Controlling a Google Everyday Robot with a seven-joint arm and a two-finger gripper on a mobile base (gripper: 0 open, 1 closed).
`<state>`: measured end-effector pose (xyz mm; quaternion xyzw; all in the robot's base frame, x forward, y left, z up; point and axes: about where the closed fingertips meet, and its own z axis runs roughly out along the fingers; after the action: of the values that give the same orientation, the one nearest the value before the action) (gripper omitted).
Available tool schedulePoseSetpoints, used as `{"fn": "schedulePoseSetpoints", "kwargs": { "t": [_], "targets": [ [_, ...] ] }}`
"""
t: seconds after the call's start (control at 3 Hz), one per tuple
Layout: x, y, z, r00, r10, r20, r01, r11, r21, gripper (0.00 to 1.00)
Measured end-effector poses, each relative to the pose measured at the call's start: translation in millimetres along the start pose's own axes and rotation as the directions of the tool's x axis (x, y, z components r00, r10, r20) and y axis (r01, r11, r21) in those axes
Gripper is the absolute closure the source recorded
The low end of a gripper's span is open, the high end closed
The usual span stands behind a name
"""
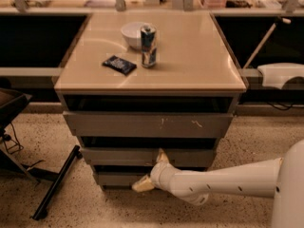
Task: Open middle drawer
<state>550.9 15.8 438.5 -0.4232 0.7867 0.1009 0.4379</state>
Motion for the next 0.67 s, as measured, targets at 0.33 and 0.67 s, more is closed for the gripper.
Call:
{"fn": "schedulePoseSetpoints", "kwargs": {
  "t": [0.33,0.67],
  "targets": [
    [-41,-21,-48,0.997,-0.027,0.075,0.021,0.9969,0.076,0.00],
    [-57,-52,-82,0.995,-0.047,0.093,0.032,0.9874,0.155,0.00]
  ]
}}
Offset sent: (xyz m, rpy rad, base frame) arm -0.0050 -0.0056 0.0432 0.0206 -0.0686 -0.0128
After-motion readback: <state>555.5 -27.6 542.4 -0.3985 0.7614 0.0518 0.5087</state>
